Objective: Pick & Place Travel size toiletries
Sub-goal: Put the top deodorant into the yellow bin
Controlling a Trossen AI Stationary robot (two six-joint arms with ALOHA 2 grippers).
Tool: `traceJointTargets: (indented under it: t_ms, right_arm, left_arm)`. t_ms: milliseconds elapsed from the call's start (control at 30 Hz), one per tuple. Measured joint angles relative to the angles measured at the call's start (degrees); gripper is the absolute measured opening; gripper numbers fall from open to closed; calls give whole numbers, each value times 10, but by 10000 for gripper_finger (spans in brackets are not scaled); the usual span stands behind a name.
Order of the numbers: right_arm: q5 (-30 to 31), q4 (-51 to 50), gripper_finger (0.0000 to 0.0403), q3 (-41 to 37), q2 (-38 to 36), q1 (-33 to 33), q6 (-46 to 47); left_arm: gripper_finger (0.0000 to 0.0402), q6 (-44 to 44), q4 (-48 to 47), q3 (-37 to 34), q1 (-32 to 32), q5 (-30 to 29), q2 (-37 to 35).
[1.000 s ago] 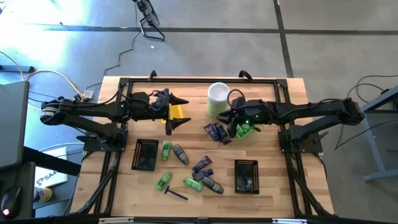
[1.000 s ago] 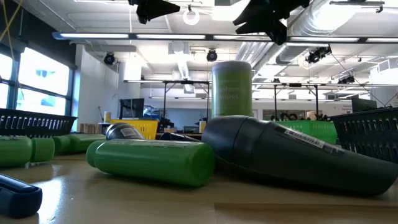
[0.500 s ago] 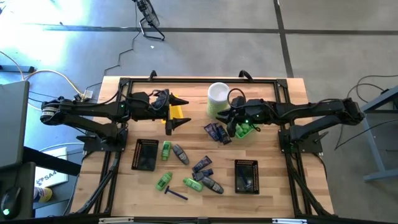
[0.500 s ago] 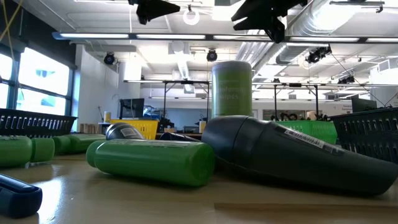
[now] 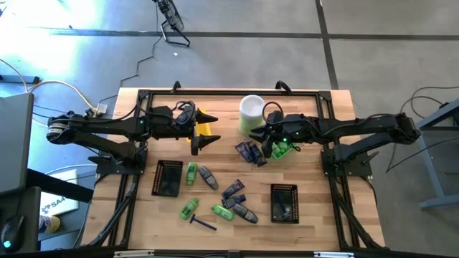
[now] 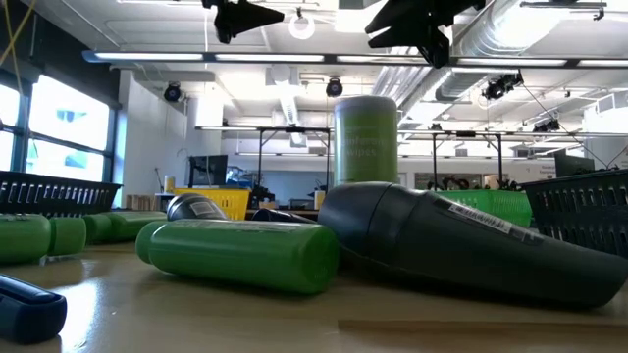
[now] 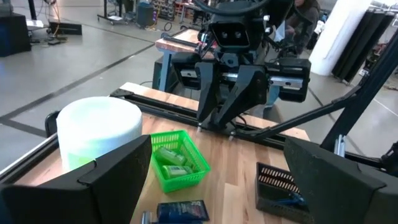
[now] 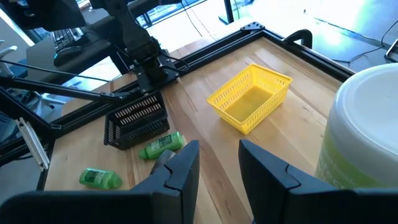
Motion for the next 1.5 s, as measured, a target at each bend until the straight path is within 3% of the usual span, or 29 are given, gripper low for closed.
traceJointTargets:
  t_ms: [633,1100,1300,1500]
  right_arm:
    - [-13,32,105,0,0,0,4]
    - [-20,73,105,0,-1,0,-35]
    - [-61,57,105,0,-28,0,-84]
    - [-56,-5,105,0,-69,-4,-128]
  left_arm:
    - [361,-8,6,0,0,1,0]
    - [361,-130,0,0,0,5,0]
    - [361,-173,-13,0,-2,-44,0]
    - [361,-231,-60,0,-36,-159,0]
